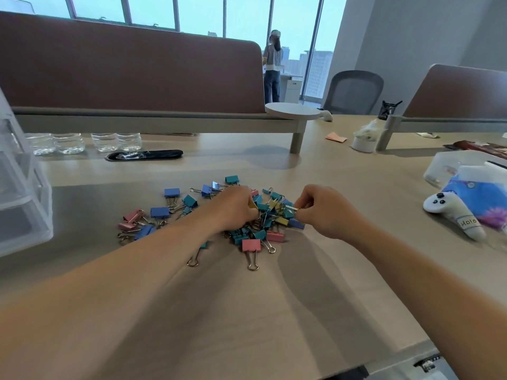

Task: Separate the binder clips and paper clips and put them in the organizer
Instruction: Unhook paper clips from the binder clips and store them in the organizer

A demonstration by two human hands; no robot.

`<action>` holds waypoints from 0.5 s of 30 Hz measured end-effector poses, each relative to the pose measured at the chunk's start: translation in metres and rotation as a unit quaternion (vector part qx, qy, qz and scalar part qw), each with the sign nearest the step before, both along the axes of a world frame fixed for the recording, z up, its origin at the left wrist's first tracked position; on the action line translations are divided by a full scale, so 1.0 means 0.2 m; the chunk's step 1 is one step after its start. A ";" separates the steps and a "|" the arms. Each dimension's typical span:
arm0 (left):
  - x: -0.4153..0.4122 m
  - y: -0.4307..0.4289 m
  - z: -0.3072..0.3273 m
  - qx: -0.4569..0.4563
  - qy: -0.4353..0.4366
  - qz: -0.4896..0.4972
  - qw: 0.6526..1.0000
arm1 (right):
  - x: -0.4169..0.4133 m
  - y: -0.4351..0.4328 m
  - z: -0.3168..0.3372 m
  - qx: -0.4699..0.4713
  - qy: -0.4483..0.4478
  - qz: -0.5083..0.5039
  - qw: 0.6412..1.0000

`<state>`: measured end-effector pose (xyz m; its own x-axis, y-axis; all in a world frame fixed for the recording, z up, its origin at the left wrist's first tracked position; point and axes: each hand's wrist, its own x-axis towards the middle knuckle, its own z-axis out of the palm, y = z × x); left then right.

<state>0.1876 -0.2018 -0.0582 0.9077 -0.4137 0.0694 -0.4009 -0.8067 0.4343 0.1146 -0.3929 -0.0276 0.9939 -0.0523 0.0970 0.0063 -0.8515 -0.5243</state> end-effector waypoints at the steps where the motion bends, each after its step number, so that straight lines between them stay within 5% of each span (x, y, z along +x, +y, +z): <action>1: 0.00 0.00 0.00 -0.012 0.003 0.009 1.000 | 0.01 0.00 0.00 -0.003 -0.009 -0.009 1.000; 8: -0.03 0.01 0.05 -0.064 0.010 0.000 0.998 | 0.06 0.01 -0.02 -0.012 -0.046 -0.003 0.999; 15: -0.06 0.01 0.09 -0.056 0.028 -0.015 0.998 | 0.09 0.05 -0.08 -0.181 0.015 0.068 0.981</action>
